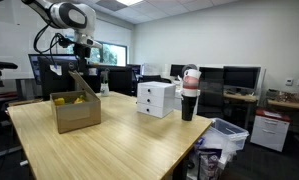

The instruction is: Close the lid of the box

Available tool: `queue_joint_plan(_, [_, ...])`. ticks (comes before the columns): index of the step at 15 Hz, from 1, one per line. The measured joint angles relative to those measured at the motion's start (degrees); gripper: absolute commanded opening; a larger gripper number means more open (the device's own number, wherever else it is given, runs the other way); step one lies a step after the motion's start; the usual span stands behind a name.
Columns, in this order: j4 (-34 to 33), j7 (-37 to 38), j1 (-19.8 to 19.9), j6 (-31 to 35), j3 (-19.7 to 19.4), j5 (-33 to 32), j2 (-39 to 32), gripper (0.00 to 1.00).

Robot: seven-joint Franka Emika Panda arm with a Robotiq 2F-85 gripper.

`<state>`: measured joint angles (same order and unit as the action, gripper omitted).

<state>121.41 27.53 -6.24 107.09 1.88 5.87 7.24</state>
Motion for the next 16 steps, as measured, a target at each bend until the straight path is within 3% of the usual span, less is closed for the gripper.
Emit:
queue_joint_plan(10, [10.68, 0.0, 1.47, 6.41, 0.07, 3.08, 6.77, 1.0])
queue_joint_plan(11, [11.86, 0.0, 1.64, 7.48, 0.07, 3.1, 7.4, 0.75])
queue_joint_plan(12, [12.88, 0.0, 1.76, 8.49, 0.07, 3.1, 7.97, 0.74])
queue_joint_plan(16, [16.44, -0.03, 2.26, 11.87, 0.1, 3.1, 10.42, 0.51])
